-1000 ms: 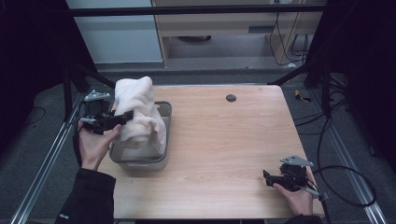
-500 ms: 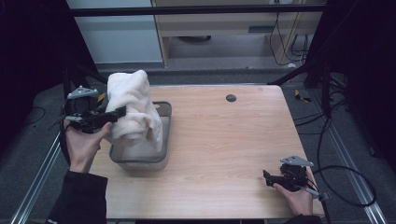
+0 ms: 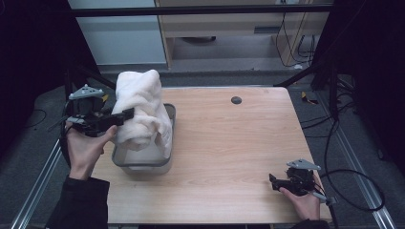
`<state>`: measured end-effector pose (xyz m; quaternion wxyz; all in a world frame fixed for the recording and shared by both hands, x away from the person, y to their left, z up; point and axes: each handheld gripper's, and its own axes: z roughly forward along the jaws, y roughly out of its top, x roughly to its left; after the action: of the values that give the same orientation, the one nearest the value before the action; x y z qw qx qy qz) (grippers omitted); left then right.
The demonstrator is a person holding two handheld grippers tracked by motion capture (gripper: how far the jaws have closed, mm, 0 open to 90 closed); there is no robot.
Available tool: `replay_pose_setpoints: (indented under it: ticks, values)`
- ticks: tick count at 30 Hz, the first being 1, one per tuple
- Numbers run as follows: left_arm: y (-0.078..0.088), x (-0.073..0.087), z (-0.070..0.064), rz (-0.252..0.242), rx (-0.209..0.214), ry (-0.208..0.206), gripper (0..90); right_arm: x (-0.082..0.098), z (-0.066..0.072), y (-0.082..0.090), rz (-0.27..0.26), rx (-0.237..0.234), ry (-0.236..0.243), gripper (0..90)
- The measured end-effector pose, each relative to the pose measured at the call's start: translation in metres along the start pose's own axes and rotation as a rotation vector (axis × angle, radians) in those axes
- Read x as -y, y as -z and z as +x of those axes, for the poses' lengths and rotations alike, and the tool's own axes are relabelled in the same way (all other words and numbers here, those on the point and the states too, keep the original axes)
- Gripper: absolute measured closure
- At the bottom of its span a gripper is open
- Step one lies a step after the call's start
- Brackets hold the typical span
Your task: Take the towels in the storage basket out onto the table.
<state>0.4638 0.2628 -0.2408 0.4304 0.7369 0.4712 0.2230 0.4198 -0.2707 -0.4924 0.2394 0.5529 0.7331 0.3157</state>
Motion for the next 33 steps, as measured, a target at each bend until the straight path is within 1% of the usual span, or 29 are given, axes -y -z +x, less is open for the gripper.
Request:
replay_pose_setpoints:
  ticks: [9, 14, 26, 33]
  values:
    - [0.0, -0.006, -0.017, 0.002, 0.035, -0.032, 57.5, 0.0, 0.0, 0.0, -0.003, -0.002, 0.0, 6.0]
    - [-0.002, -0.009, -0.026, -0.007, 0.059, -0.041, 57.4, 0.0, 0.0, 0.001, -0.003, -0.001, 0.0, 6.0]
    - [-0.016, -0.013, -0.049, 0.01, 0.093, -0.078, 57.4, 0.0, -0.002, 0.001, -0.007, 0.0, 0.004, 6.0]
    - [-0.026, -0.014, -0.062, 0.017, 0.12, -0.096, 57.4, 0.0, -0.002, 0.002, -0.009, 0.001, -0.004, 6.0]
